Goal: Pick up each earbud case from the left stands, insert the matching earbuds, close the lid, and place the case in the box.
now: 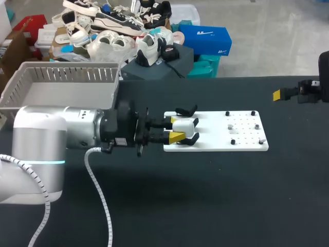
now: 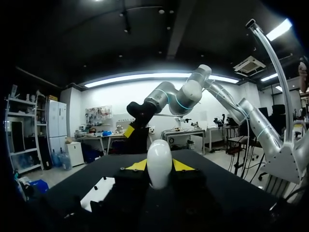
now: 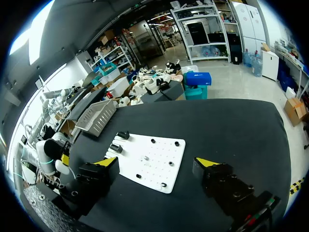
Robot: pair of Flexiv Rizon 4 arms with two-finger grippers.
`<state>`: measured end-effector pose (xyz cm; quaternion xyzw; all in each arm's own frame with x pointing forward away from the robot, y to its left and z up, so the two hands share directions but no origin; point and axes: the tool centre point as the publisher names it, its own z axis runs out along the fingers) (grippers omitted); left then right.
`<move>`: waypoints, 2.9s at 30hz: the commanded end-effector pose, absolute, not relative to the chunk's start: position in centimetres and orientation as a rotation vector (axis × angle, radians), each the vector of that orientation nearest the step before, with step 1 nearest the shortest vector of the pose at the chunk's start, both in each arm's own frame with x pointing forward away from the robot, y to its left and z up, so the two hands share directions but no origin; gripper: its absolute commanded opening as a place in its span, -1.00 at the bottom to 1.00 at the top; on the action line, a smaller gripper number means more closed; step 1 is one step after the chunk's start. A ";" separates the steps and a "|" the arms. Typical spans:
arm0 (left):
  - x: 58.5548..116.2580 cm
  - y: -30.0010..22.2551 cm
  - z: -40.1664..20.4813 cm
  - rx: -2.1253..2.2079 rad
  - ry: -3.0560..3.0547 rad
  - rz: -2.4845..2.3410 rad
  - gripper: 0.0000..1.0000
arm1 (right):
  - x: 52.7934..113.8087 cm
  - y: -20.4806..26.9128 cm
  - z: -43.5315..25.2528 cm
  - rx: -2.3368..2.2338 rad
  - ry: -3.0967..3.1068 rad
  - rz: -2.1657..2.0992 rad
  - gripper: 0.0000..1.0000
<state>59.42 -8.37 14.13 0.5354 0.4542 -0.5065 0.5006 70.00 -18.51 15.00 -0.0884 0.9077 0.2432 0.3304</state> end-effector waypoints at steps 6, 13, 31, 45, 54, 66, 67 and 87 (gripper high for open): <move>59.3 -10.2 12.9 1.313 1.072 -1.215 -1.00 | 70.0 -18.5 15.0 -0.231 2.374 0.636 1.00; 59.9 -11.7 12.2 1.336 1.074 -1.242 -1.00 | 68.5 -17.6 14.9 -0.304 2.405 0.596 1.00; 61.9 -12.7 10.9 1.305 1.088 -1.232 -1.00 | 65.6 -10.0 16.2 -0.597 2.392 0.566 1.00; 62.7 -13.0 10.2 1.294 1.086 -1.207 -1.00 | 63.4 -5.9 15.4 -0.701 2.405 0.601 1.00; 62.7 -13.0 10.2 1.294 1.086 -1.207 -1.00 | 61.2 -4.4 15.4 -0.705 2.398 0.629 1.00; 62.7 -13.0 10.2 1.294 1.086 -1.207 -1.00 | 57.9 -2.6 14.9 -0.670 2.444 0.575 1.00; 62.7 -13.0 10.2 1.294 1.086 -1.207 -1.00 | 57.9 -2.3 14.7 -0.674 2.447 0.576 1.00; 62.7 -13.0 10.2 1.294 1.086 -1.207 -1.00 | 58.8 0.9 12.7 -0.626 2.508 0.539 1.00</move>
